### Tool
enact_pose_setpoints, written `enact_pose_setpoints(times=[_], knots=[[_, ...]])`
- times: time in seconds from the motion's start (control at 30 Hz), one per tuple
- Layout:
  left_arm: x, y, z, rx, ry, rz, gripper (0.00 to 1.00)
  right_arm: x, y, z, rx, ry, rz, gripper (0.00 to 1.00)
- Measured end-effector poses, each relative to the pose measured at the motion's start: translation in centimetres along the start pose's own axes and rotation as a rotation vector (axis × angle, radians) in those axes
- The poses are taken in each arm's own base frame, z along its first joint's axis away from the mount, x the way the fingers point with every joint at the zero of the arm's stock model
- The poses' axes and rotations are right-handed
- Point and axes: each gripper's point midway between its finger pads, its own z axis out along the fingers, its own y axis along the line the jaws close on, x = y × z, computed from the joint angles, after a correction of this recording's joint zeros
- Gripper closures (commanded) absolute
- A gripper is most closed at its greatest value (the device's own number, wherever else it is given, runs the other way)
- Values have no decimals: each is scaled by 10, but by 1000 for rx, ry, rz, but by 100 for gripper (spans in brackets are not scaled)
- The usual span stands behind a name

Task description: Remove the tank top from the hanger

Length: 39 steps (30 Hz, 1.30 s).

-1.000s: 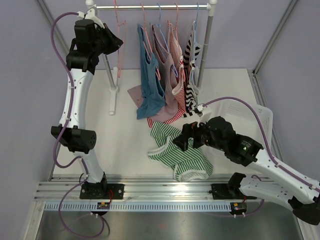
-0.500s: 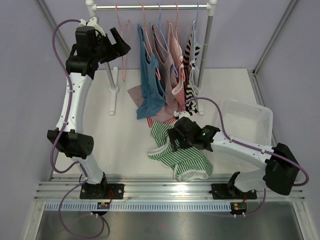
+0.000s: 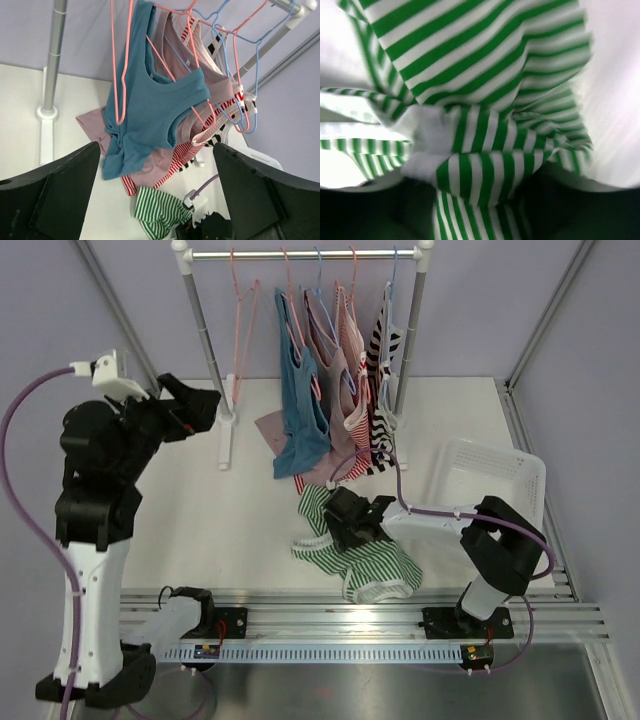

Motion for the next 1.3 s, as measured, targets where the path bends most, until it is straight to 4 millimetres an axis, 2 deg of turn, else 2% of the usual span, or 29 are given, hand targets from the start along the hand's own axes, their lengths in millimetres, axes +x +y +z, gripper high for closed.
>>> enact_pose_setpoints(times=[0.03, 0.07, 0.1, 0.13, 0.2, 0.3, 0.4, 0.53, 0.6, 0.67, 0.8, 0.87, 0.97, 1.03, 1.07, 1.2, 1.3], knots=[[-1, -1, -13, 2, -28, 10, 1, 0, 5, -1, -12, -5, -9, 51], [-1, -1, -27, 2, -52, 19, 1, 0, 9, -1, -24, -12, -11, 72], [4, 2, -37, -3, -64, 29, 1, 0, 14, -2, -33, -18, -17, 89], [9, 4, -46, -8, -69, 37, 1, 0, 17, -3, -42, -20, -23, 100], [17, 7, -62, -5, -84, 59, 1, 0, 22, -8, -60, -26, -29, 100], [30, 10, -87, 3, -103, 96, 1, -5, 25, -27, -96, -47, -28, 100], [31, 8, -110, 15, -135, 133, 1, -25, 24, -66, -127, -118, -15, 100], [28, 5, -125, 23, -160, 173, 1, -80, 15, -146, -133, -307, 25, 100], [30, 6, -126, 19, -152, 188, 1, -107, 4, -187, -112, -413, 59, 100], [35, 9, -125, 13, -130, 194, 1, -130, -16, -236, -66, -524, 106, 100], [37, 6, -126, 30, -121, 190, 1, -148, -62, -304, 54, -662, 188, 100], [37, 1, -126, 53, -113, 186, 1, -151, -91, -328, 146, -705, 238, 100], [28, -15, -126, 114, -109, 177, 1, -148, -148, -339, 319, -713, 341, 100], [21, -26, -125, 158, -113, 168, 1, -139, -190, -336, 465, -682, 414, 100], [18, -31, -125, 177, -113, 162, 1, -133, -204, -332, 520, -658, 436, 100], [-1, -50, -121, 236, -125, 139, 1, -110, -242, -306, 661, -547, 485, 100], [-19, -63, -111, 269, -129, 121, 1, -93, -267, -274, 722, -440, 521, 100]])
